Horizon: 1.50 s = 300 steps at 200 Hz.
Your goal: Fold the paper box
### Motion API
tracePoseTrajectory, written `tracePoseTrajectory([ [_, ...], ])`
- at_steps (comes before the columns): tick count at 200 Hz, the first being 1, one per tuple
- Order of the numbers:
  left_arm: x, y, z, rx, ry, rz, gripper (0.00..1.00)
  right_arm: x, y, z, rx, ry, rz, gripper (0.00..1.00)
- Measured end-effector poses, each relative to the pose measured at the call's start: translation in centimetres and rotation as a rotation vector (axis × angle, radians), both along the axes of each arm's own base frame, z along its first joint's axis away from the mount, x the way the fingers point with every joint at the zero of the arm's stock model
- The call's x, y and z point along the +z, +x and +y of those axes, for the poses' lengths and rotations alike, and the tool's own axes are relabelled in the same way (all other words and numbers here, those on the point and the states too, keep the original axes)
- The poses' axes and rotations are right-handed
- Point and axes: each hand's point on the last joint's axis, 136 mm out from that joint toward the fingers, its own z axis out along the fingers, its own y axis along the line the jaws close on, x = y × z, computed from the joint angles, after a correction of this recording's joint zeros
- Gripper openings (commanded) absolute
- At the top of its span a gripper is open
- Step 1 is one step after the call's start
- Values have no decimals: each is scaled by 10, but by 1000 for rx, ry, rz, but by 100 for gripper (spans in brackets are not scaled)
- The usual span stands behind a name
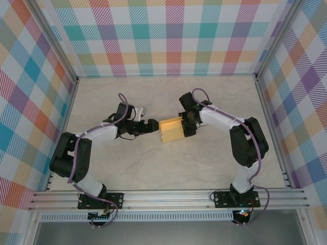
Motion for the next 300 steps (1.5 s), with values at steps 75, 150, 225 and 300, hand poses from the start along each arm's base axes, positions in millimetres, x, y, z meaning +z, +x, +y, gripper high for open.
tracePoseTrajectory([
  [75,-1,-2,-4,0,-15,25,97,0,1,-1,-3,-7,-3,73],
  [150,-1,-1,-9,-13,-39,34,97,0,2,-4,-10,-21,-9,73],
  [225,-4,1,-14,-8,-68,64,98,-1,4,-8,-18,-39,-19,73],
  [300,-4,2,-16,-4,-80,68,97,-2,3,-8,-18,-40,-13,83],
])
